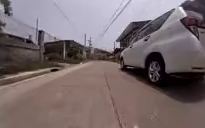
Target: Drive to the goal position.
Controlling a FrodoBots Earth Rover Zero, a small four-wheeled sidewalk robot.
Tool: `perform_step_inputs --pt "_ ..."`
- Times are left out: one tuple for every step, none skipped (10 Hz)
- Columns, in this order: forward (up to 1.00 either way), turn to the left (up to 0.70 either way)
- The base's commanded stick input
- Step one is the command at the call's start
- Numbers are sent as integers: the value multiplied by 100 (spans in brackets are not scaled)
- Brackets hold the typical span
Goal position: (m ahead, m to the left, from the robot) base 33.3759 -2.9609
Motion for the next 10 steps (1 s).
perform_step_inputs --pt "70 0" --pt "70 0" --pt "70 0" --pt "70 0" --pt "70 0" --pt "70 0" --pt "70 0" --pt "70 0" --pt "70 0" --pt "70 0"
